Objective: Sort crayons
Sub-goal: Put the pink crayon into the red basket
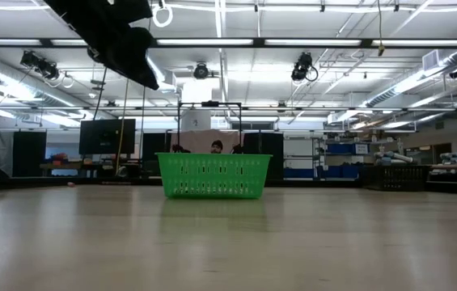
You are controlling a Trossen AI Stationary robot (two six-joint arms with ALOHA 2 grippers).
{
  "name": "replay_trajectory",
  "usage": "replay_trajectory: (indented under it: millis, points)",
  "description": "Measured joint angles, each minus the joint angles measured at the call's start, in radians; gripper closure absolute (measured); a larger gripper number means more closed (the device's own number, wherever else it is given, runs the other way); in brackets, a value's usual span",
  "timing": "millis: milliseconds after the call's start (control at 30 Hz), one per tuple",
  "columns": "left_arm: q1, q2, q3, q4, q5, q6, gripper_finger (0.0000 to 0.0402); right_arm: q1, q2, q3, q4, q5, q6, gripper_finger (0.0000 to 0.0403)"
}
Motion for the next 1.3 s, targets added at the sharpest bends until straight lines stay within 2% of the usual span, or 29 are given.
replay_trajectory:
  millis: [100,200,333,467,533,600,633,700,867,900,967,1067,1167,1300]
  points:
    - [-0.008,0.0,0.0,-0.008,-0.001,0.0,0.0207,0.031,0.036,-0.042,0.096,-0.015,0.058,0.0363]
    - [-0.011,-0.001,0.0,-0.034,0.0,0.001,0.0207,0.042,0.065,-0.06,0.088,-0.056,0.064,0.0351]
    - [-0.005,-0.001,0.0,-0.085,0.005,-0.026,0.0207,0.035,0.075,-0.056,0.017,-0.067,0.077,0.0322]
    - [0.036,-0.002,0.0,-0.174,0.074,-0.127,0.0207,0.005,0.07,-0.02,-0.068,-0.072,0.019,0.0291]
    - [0.063,-0.002,0.0,-0.223,0.076,-0.191,0.0207,-0.019,0.056,0.009,-0.111,-0.07,-0.015,0.028]
    - [0.1,-0.002,0.0,-0.269,0.075,-0.27,0.0207,-0.05,0.038,0.045,-0.165,-0.007,-0.034,0.0274]
    - [0.117,-0.002,0.0,-0.295,0.075,-0.313,0.0207,-0.068,0.031,0.068,-0.197,0.065,-0.048,0.0274]
    - [0.159,-0.003,-0.017,-0.31,0.059,-0.384,0.0207,-0.099,0.018,0.108,-0.218,0.289,-0.094,0.0274]
    - [0.319,-0.002,-0.125,-0.272,-0.016,-0.581,0.0207,-0.174,0.007,0.151,-0.152,1.084,-0.344,0.0274]
    - [0.357,-0.002,-0.154,-0.238,-0.028,-0.615,0.0207,-0.193,0.008,0.151,-0.116,1.205,-0.415,0.0274]
    - [0.433,-0.002,-0.22,-0.137,-0.037,-0.637,0.0207,-0.245,0.008,0.151,-0.037,1.314,-0.58,0.0273]
    - [0.544,-0.001,-0.308,0.032,-0.062,-0.64,0.0207,-0.342,0.01,0.15,0.063,1.306,-0.806,0.0273]
    - [0.647,-0.001,-0.396,0.195,-0.063,-0.675,0.0207,-0.439,0.018,0.15,0.191,1.246,-0.944,0.0273]
    - [0.753,-0.001,-0.48,0.349,-0.029,-0.692,0.0207,-0.541,0.019,0.149,0.366,1.038,-1.172,0.0273]
